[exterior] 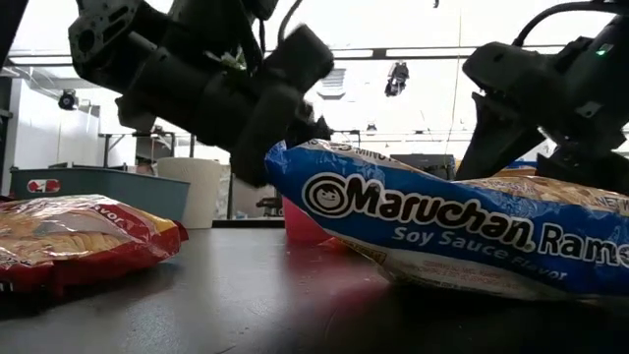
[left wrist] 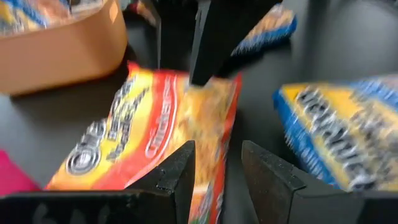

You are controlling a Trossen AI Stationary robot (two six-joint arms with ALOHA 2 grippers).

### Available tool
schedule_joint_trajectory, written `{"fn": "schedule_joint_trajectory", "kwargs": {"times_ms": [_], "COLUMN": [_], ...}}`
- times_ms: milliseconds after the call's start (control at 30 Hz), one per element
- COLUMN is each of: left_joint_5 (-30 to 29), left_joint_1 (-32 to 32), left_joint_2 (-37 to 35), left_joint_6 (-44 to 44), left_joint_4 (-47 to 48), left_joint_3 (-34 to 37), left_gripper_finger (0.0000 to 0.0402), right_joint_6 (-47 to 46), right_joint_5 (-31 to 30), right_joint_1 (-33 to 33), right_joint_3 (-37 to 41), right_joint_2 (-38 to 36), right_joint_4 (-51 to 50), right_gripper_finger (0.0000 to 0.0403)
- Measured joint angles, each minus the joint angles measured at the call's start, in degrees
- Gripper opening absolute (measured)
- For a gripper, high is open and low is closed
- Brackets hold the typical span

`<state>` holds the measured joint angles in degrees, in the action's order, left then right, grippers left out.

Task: Sort Maruchan noodles
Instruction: Put the orange noodle pack into the red bin

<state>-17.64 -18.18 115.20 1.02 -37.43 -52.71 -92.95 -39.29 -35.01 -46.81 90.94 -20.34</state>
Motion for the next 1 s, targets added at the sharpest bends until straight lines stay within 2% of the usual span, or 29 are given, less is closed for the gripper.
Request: {"fn": "schedule_joint_trajectory", "kwargs": {"times_ms": [200, 600, 1000], "left_joint_5": [-2.42, -2.93, -2.86], "left_joint_1": [0.58, 0.92, 0.92], "left_joint_2": [0.04, 2.91, 3.02], "left_joint_6": [-1.5, -4.48, -5.0], "left_joint_4": [6.4, 5.93, 6.6], "left_joint_3": [0.06, 0.07, 0.18], "left_gripper_finger": [0.0115, 0.0115, 0.0115], "right_joint_6": [2.59, 2.63, 3.56], "right_joint_5": [-1.43, -1.73, -2.75], "right_joint_1": [0.83, 1.18, 1.32], "right_joint_3": [0.0, 1.15, 2.49], "right_joint_2": [0.04, -0.05, 1.75], "right_joint_4": [1.92, 3.47, 9.33], "right_gripper_finger": [0.0345, 0.0343, 0.0343]}}
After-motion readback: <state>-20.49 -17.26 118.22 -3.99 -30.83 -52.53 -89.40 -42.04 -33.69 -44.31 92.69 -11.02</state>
